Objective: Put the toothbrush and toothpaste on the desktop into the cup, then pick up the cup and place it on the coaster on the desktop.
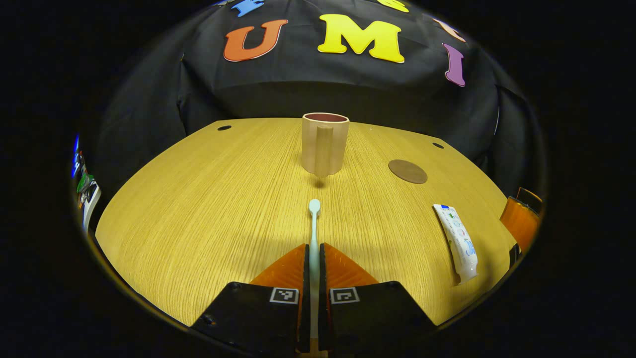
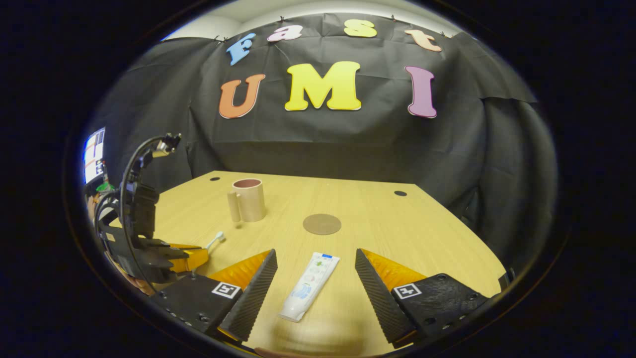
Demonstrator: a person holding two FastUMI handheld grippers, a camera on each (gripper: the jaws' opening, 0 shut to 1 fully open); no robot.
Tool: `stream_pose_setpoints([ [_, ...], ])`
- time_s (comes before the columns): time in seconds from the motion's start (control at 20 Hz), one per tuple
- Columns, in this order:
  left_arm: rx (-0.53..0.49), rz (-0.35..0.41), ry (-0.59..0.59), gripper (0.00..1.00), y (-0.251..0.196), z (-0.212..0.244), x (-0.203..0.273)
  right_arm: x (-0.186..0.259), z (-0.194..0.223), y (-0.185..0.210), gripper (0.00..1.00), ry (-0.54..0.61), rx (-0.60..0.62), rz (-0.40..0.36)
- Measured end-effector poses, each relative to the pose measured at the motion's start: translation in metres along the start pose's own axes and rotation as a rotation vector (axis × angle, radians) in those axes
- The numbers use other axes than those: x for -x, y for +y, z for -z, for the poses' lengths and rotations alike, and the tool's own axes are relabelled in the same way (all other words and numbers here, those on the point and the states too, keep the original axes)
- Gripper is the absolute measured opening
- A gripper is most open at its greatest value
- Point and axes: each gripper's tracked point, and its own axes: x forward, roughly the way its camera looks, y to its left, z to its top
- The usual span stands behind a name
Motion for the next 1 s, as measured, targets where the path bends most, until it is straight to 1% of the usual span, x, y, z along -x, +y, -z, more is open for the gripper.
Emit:
stream_pose_setpoints([
  [0.05,-0.005,-0.008,-0.015,0.09,0.002,-0.004,0.003,-0.003,0.005,0.003,0.98,0.011,0.003,-0.002],
  [0.1,-0.003,-0.009,-0.028,0.09,0.002,-0.008,0.008,-0.006,0.01,0.007,0.96,0.027,0.008,-0.008],
  [0.15,-0.003,-0.009,-0.043,0.09,0.002,-0.011,0.012,-0.01,0.018,0.011,0.98,0.048,0.01,-0.018],
  [0.2,-0.011,-0.013,-0.065,0.09,0.002,-0.017,0.018,-0.013,0.025,0.015,0.96,0.069,0.008,-0.029],
  [0.25,-0.026,-0.022,-0.091,0.09,0.004,-0.022,0.022,-0.014,0.032,0.019,0.99,0.088,0.002,-0.04],
  [0.3,-0.038,-0.028,-0.118,0.09,0.004,-0.028,0.028,-0.017,0.036,0.023,0.96,0.105,-0.007,-0.049],
  [0.35,-0.046,-0.028,-0.144,0.09,0.003,-0.035,0.034,-0.02,0.041,0.024,0.95,0.119,-0.015,-0.046],
  [0.55,-0.068,-0.039,-0.241,0.08,0.002,-0.055,0.058,-0.031,0.059,0.015,0.9,0.184,-0.021,0.042],
  [0.65,-0.069,-0.038,-0.267,0.09,0.0,-0.062,0.066,-0.035,0.067,0.013,0.82,0.218,-0.034,0.07],
  [0.75,-0.055,-0.022,-0.278,0.08,-0.004,-0.065,0.071,-0.039,0.074,0.015,0.76,0.25,-0.04,0.084],
  [0.8,-0.051,-0.017,-0.281,0.08,-0.004,-0.067,0.072,-0.042,0.076,0.015,0.71,0.262,-0.044,0.086],
  [0.85,-0.05,-0.016,-0.284,0.08,-0.003,-0.067,0.074,-0.044,0.077,0.015,0.69,0.269,-0.052,0.084],
  [1.0,-0.055,-0.025,-0.295,0.09,-0.002,-0.072,0.078,-0.051,0.076,0.011,0.58,0.291,-0.087,0.072],
])
